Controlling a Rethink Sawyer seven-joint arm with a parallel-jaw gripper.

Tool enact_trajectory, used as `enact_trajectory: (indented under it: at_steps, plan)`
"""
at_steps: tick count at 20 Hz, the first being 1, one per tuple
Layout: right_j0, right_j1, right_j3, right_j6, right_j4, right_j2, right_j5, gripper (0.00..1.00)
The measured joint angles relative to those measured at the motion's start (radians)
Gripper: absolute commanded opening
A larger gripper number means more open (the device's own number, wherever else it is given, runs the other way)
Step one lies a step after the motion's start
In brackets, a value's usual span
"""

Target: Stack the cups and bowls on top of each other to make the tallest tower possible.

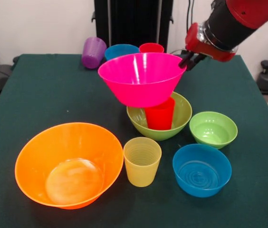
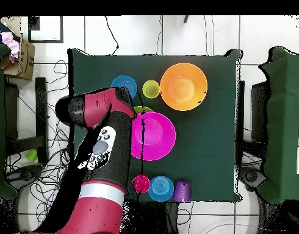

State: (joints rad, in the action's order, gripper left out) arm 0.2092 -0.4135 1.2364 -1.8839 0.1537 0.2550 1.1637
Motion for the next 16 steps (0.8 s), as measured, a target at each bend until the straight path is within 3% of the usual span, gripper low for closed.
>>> enact_trajectory:
  at_steps: [9, 16]
  plan:
    - [0.01, 0.092, -0.113, 0.0, -0.001, 0.0, 0.118, 0.0]
    - [0.01, 0.109, -0.146, 0.0, 0.0, 0.0, 0.199, 0.0]
